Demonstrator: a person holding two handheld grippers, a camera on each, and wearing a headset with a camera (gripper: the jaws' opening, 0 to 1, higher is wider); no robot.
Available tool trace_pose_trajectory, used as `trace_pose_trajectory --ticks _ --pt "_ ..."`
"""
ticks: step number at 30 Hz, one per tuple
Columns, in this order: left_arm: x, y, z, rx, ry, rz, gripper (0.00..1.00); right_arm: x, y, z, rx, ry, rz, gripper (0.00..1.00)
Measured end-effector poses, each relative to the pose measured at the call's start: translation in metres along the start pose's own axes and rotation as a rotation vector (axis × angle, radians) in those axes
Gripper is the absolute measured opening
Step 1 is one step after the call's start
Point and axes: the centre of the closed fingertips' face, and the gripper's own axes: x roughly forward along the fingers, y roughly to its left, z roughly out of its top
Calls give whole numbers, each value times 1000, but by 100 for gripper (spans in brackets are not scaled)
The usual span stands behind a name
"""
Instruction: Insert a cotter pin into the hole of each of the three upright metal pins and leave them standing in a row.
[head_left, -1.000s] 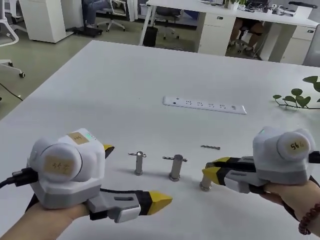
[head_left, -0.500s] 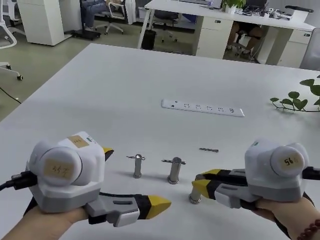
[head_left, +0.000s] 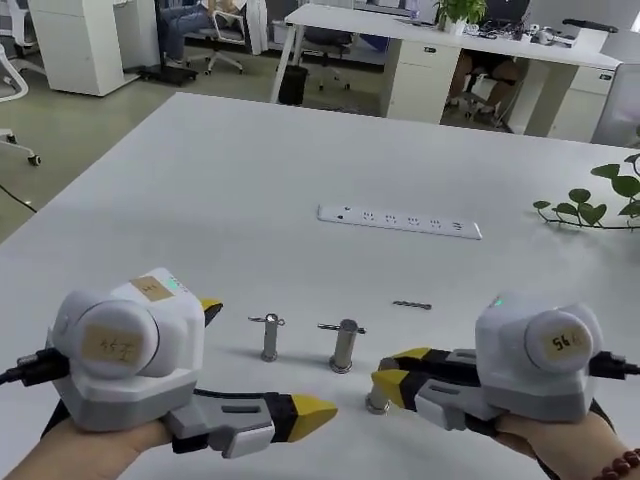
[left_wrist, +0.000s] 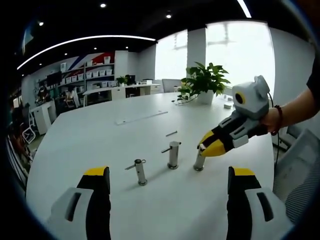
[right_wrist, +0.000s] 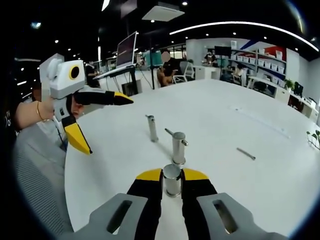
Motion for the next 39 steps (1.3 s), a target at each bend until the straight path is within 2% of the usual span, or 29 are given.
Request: trace_pose_trajectory --ticks 4,7,11,13,16,19,21,29,31,34,35,39 --pt "0 0 0 -1 1 1 98 0 0 0 23 -7 6 9" --pt "0 0 -1 -1 5 1 98 0 1 -3 26 14 14 13" --pt "0 0 -3 1 15 2 98 -5 1 1 79 -10 37 16" --pt "0 0 -2 -2 10 2 98 -8 0 3 84 -8 39 17" --pt "-1 2 1 -8 -8 19 99 -14 -1 8 136 -26 58 19" --pt "-3 5 6 -16 -33 28 99 -20 -4 9 111 -15 59 20" --pt "-3 5 6 -19 -34 30 99 -24 -7 12 118 -18 62 21" --pt "-2 4 6 -19 -32 25 99 -32 -24 22 121 -19 41 22" --pt "-3 4 7 -26 -42 25 99 -31 -31 21 97 9 18 21" --pt "-3 5 7 -28 -42 27 99 -29 -38 24 87 12 8 21" --pt "-3 4 7 -30 -40 27 99 -26 -48 22 77 27 -4 21" --pt "-2 4 7 -29 -39 25 99 -23 -62 23 52 56 -15 20"
